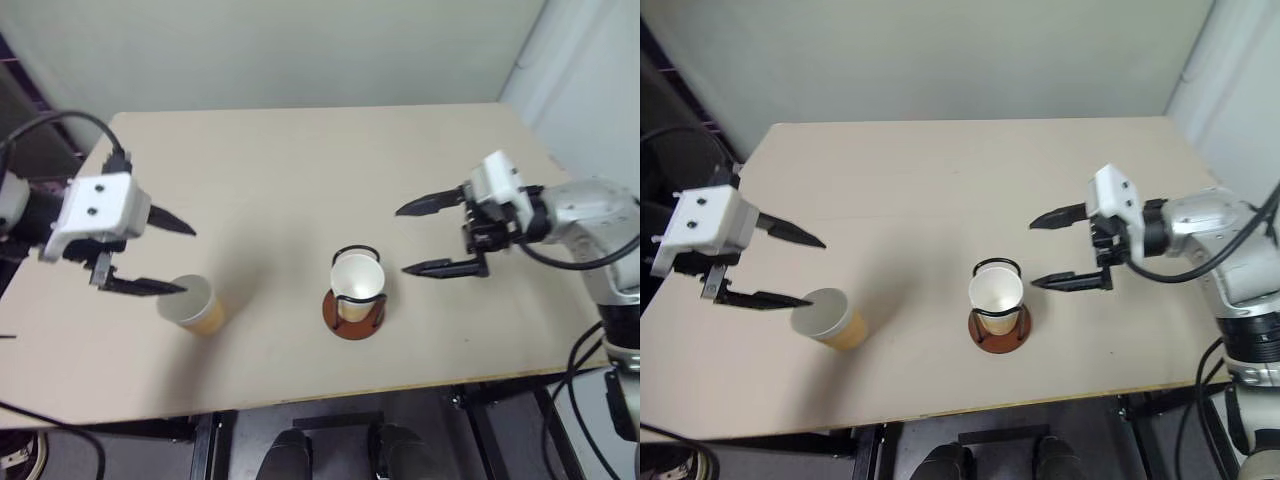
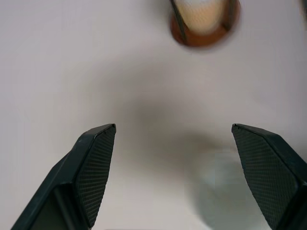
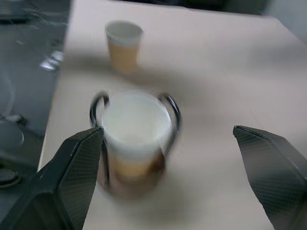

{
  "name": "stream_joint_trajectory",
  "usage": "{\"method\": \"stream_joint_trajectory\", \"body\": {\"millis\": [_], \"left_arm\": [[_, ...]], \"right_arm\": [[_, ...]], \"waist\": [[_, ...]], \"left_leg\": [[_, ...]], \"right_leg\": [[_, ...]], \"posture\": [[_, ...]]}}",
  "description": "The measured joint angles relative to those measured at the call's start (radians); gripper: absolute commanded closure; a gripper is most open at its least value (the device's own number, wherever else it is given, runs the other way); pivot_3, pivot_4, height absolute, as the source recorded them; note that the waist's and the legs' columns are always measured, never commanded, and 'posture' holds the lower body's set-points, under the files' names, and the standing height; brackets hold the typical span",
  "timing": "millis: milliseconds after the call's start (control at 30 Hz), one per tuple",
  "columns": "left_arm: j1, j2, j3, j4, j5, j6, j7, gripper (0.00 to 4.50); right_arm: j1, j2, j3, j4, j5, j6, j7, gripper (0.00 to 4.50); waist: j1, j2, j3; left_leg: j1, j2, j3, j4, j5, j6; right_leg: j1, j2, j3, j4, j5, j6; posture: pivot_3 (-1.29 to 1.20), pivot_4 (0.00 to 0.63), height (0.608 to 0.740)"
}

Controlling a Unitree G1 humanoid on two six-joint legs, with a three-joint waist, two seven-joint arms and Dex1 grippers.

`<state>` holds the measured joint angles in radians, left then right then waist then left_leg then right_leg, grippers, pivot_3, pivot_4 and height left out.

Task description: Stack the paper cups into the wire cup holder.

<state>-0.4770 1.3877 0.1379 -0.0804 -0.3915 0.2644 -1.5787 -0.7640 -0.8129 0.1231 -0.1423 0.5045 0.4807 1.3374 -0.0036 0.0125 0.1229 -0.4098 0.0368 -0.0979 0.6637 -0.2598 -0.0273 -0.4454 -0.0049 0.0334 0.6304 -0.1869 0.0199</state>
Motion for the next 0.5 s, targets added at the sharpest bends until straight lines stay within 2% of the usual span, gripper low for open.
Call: {"method": "stream_joint_trajectory", "body": {"millis": [100,133,267,333,500], "left_arm": [[0.230,0.007,0.157,-0.077,-0.003,0.047,-0.001,0.36],[0.295,-0.005,0.204,-0.117,-0.005,0.071,-0.001,0.36],[0.446,-0.038,0.315,-0.257,-0.015,0.140,0.000,0.36],[0.507,-0.051,0.356,-0.293,0.000,0.150,0.002,0.36],[0.582,-0.053,0.357,-0.278,0.089,0.119,0.038,0.36]], "right_arm": [[-0.010,0.062,0.055,0.007,-0.030,-0.011,-0.003,0.00],[-0.012,0.077,0.068,0.013,-0.042,-0.019,-0.003,0.00],[-0.019,0.097,0.095,0.031,-0.069,-0.039,0.006,0.00],[-0.020,0.097,0.095,0.033,-0.073,-0.040,0.010,0.00],[-0.019,0.090,0.091,0.033,-0.075,-0.039,0.017,0.00]], "waist": [[0.012,-0.001,-0.001],[0.013,-0.002,-0.001],[0.013,-0.005,-0.003],[0.010,-0.005,-0.003],[0.008,-0.005,-0.003]], "left_leg": [[-0.002,-0.001,0.000,0.003,-0.001,0.001],[-0.002,-0.001,0.000,0.004,-0.002,0.001],[-0.002,-0.002,0.001,0.006,-0.002,0.001],[0.001,-0.003,0.002,0.004,-0.002,0.000],[0.007,-0.001,0.000,0.000,-0.002,-0.001]], "right_leg": [[-0.001,-0.002,-0.001,0.002,-0.002,-0.005],[-0.001,-0.003,-0.001,0.003,-0.005,-0.011],[-0.001,-0.005,-0.001,0.006,-0.005,-0.018],[-0.001,-0.006,-0.001,0.009,-0.006,-0.020],[-0.001,-0.004,-0.001,0.016,-0.006,-0.025]], "posture": [[0.00,0.150,0.740],[0.00,0.150,0.740],[0.00,0.150,0.740],[0.00,0.150,0.740],[0.00,0.150,0.740]]}}
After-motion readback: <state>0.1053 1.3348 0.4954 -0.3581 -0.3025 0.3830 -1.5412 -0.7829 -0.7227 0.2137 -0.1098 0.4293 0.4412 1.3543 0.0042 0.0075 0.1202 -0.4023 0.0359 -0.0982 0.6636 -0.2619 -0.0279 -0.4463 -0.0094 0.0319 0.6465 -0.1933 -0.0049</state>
